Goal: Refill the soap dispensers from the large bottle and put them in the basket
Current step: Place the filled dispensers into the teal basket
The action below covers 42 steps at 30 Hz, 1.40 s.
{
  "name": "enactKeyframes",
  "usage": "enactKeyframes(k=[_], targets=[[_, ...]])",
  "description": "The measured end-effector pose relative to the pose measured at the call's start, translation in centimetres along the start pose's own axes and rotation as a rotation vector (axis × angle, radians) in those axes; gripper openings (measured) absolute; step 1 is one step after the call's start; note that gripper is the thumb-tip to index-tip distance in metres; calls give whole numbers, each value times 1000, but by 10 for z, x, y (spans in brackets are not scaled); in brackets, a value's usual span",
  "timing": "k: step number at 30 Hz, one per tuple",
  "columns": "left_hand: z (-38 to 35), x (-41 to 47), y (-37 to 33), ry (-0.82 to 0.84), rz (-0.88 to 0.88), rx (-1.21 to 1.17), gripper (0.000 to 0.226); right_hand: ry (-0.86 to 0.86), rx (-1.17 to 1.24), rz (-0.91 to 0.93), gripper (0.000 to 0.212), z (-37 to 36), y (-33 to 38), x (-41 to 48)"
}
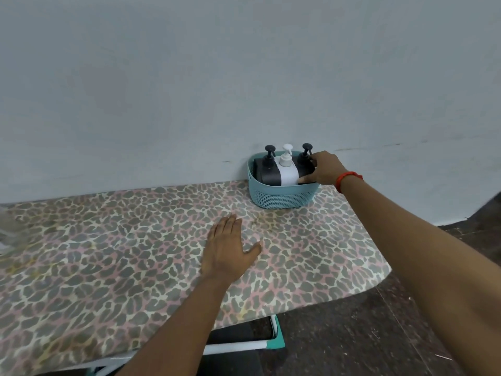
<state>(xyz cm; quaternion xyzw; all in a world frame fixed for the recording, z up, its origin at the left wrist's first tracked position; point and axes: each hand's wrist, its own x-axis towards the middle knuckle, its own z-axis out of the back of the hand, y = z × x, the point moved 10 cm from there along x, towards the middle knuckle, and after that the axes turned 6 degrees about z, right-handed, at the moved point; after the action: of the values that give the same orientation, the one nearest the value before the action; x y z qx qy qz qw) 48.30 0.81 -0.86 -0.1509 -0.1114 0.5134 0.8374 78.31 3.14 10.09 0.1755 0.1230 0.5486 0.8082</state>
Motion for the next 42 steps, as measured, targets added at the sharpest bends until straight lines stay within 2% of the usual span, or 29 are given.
enactKeyframes(k=[4, 8, 10, 14, 17, 20, 24, 29, 32, 35, 39, 42], targets=[[-1, 1, 1, -1, 2, 0, 93, -5, -14, -16, 75, -1, 1, -1], [-3, 1, 0, 3, 1, -1, 93, -73, 4, -64, 65, -3, 5, -12], [-3, 2, 1, 9, 1, -17, 93, -178, 89, -85, 56, 4, 11, -29], [-1, 3, 5, 48, 7, -118, 94, -498, 348, -107, 39, 19, 32, -89], [9, -7, 12, 93, 7, -224, 86, -586, 418, -85, 24, 3, 57, -127], [33, -31, 45, 66, 56, -246, 76, -491, 459, -11, 22, -35, 96, -147], [77, -70, 135, -25, 186, -253, 69, -310, 477, 84, 23, -90, 164, -155], [144, -118, 262, -173, 388, -235, 67, 41, 497, 239, 39, -168, 276, -151], [174, -143, 338, -274, 522, -242, 64, 165, 463, 308, 47, -211, 338, -146], [196, -152, 406, -331, 631, -278, 76, 249, 518, 316, 49, -252, 401, -136], [211, -129, 453, -305, 633, -279, 101, 283, 626, 324, 56, -295, 467, -124], [216, -110, 474, -317, 610, -342, 100, 290, 610, 392, 73, -315, 512, -114]])
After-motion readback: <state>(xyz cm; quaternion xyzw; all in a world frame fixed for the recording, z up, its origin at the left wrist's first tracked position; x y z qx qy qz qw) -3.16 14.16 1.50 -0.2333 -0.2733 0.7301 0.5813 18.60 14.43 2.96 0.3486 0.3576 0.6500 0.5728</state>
